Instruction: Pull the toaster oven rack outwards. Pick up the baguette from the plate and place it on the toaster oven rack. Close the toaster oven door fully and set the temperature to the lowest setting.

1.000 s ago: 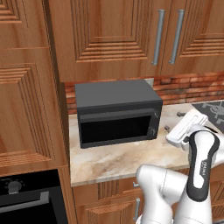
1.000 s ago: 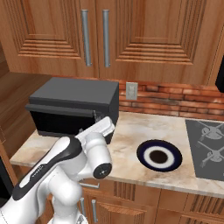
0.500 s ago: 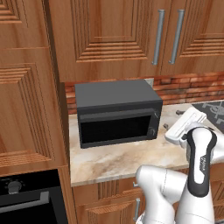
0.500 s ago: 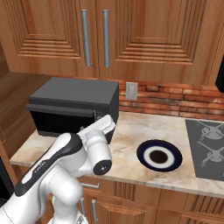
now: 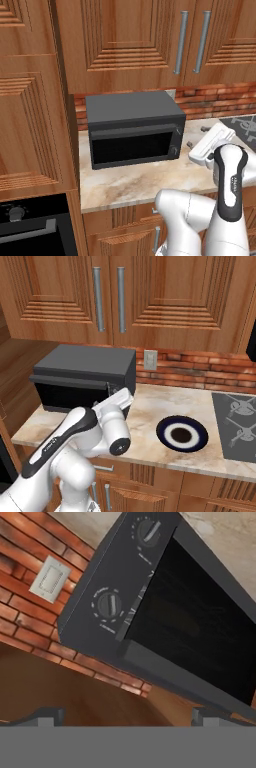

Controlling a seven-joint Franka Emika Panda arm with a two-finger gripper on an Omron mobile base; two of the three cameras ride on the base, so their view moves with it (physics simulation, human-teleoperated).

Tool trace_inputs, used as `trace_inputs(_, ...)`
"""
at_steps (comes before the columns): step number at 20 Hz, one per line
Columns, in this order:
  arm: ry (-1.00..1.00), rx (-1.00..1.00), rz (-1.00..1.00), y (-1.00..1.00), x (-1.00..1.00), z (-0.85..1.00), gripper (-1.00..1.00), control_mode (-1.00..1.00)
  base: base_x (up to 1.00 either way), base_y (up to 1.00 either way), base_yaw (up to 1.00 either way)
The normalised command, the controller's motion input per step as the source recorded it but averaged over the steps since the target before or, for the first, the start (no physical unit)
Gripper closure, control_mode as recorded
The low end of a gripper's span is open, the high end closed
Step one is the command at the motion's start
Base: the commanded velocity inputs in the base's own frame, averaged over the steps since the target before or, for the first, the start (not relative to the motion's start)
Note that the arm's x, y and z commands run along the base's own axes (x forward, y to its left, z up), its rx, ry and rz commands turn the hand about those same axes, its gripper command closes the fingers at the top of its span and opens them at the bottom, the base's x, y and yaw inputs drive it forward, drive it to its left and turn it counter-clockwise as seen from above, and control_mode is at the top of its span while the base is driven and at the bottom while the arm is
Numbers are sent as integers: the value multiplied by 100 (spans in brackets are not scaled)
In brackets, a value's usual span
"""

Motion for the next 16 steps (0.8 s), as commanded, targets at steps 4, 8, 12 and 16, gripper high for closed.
trace_inputs(4,0,0,0,0,17,-17,-100,-100,0,0,0)
trace_inputs(8,0,0,0,0,10,-6,-100,-100,0,0,0)
trace_inputs(12,0,0,-1,2,1,-6,-100,-100,0,0,0)
trace_inputs(16,0,-1,-3,11,0,-3,-100,-100,0,0,0)
